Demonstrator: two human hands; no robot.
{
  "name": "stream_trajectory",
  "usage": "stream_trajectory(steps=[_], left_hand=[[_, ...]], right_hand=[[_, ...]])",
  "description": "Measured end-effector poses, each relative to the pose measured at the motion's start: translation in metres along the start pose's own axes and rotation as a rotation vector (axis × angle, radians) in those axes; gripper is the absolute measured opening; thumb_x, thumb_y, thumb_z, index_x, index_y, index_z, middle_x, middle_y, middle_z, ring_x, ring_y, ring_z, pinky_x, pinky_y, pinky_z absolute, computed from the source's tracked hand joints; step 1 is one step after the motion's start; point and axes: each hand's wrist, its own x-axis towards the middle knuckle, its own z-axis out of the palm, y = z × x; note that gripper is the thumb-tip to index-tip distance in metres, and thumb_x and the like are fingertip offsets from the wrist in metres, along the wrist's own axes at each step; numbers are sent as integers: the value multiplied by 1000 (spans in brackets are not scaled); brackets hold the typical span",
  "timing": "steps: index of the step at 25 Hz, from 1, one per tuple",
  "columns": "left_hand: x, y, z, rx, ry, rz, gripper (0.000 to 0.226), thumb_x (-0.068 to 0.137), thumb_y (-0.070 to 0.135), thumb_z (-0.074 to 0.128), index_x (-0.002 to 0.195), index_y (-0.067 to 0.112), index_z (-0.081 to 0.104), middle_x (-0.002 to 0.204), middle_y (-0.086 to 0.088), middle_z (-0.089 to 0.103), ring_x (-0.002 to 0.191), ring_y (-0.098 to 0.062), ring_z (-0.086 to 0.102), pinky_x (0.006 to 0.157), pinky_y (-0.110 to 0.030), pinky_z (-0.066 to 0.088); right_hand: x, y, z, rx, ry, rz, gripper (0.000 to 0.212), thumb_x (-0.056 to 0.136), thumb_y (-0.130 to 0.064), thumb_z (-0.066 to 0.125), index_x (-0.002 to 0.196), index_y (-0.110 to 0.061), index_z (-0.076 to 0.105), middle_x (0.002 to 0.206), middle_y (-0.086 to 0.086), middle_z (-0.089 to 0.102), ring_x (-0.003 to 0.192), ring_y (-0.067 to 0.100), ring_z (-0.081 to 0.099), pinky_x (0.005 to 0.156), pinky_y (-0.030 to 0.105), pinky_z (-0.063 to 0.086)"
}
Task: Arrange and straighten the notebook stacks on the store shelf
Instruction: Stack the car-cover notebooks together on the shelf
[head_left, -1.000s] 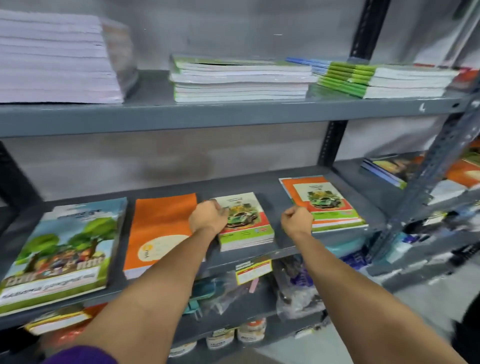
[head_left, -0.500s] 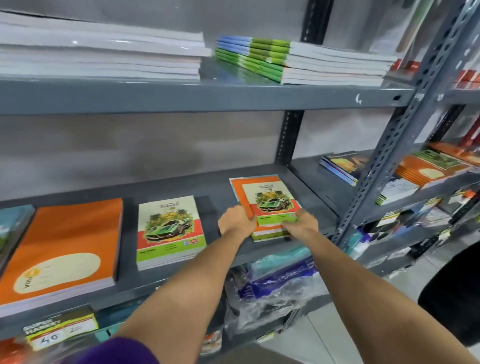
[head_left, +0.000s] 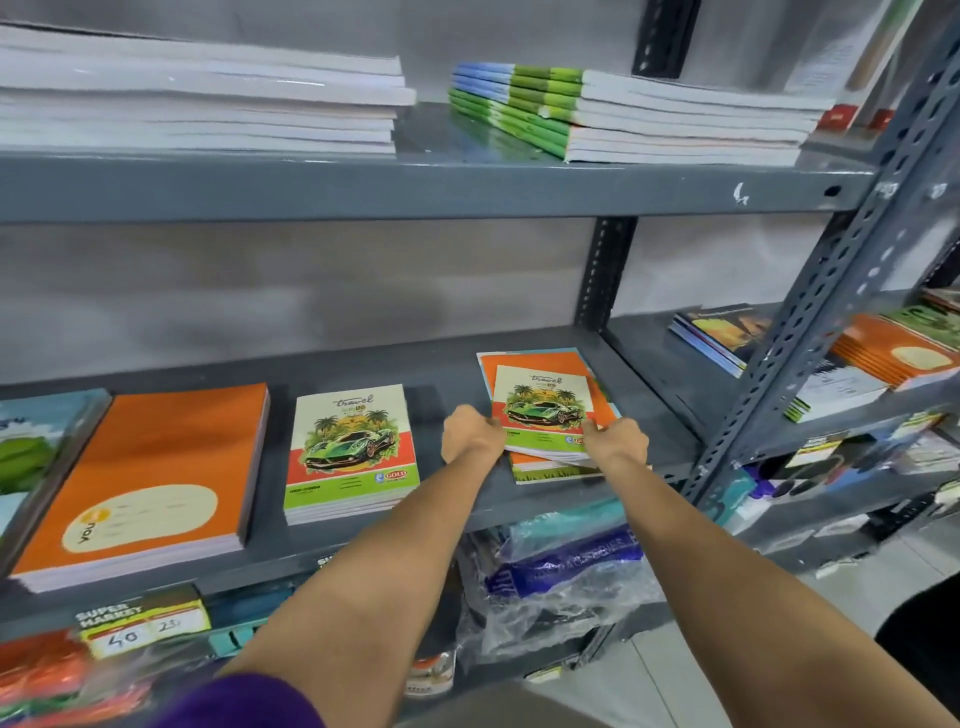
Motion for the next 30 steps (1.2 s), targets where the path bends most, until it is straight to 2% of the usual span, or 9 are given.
stream_trajectory(steps=[4, 8, 11, 13, 15, 17, 22, 26, 30], left_hand=[[2, -15, -28, 21, 22, 62, 24, 91, 23, 55, 96, 10, 74, 103, -13, 73, 96, -30, 68, 83, -34, 55], [5, -33, -67, -26, 82, 70, 25, 92, 25, 54, 102, 12, 72, 107, -9, 72, 102, -27, 66, 91, -32, 51], [-1, -57, -102, -58, 132, 42, 20, 90, 23, 59, 100, 12, 73, 105, -6, 73, 102, -24, 66, 93, -31, 52], [-9, -77, -130, -45, 179, 16, 13, 86, 22, 62, 86, 17, 74, 95, -5, 74, 94, -23, 67, 88, -32, 54], [-19, -97, -154, -5, 216, -16, 12, 82, 21, 61, 72, 19, 67, 82, -2, 70, 82, -22, 66, 75, -28, 54], [-29, -114, -172, 75, 225, -30, 15, 82, 21, 60, 67, 18, 62, 71, -1, 65, 77, -22, 65, 66, -26, 51], [-44, -129, -179, 275, 207, -11, 17, 87, 33, 64, 87, 16, 68, 78, 1, 66, 70, -17, 62, 55, -25, 47], [-48, -126, -182, 388, 278, -16, 24, 85, 43, 65, 85, 19, 68, 76, 2, 67, 68, -17, 63, 52, -22, 44], [-43, -111, -179, 429, 320, 18, 19, 81, 38, 66, 84, 20, 69, 79, 1, 69, 68, -16, 58, 51, -22, 41]], right_hand=[[-15, -13, 15, 69, -25, -2, 41, 85, -40, 64, 55, -15, 51, 63, 6, 60, 64, 25, 58, 57, 26, 44], [-42, -34, 32, 202, -82, -73, 27, 86, -36, 64, 75, -12, 67, 80, 11, 68, 80, 30, 65, 67, 26, 45], [-74, -54, 49, 225, -118, -145, 24, 86, -33, 65, 70, -16, 62, 85, 13, 72, 82, 28, 68, 67, 21, 40], [-98, -65, 62, 205, -156, -198, 24, 87, -30, 64, 68, -15, 62, 80, 12, 70, 83, 29, 68, 66, 22, 40], [-120, -72, 76, 144, -201, -247, 30, 87, -31, 63, 63, -14, 59, 74, 12, 66, 82, 31, 67, 64, 28, 45], [-139, -76, 86, 62, -224, -276, 32, 85, -35, 65, 64, -11, 62, 76, 14, 69, 81, 30, 68, 62, 29, 45], [-160, -80, 94, -68, -216, -294, 35, 81, -40, 72, 81, -5, 71, 84, 13, 73, 81, 28, 70, 59, 26, 46], [-165, -81, 88, -146, -166, -293, 35, 74, -47, 76, 79, -13, 71, 82, 7, 73, 78, 24, 69, 56, 26, 49], [-149, -74, 70, -90, -133, -248, 28, 77, -46, 72, 83, -19, 73, 88, 3, 74, 86, 25, 69, 62, 27, 52]])
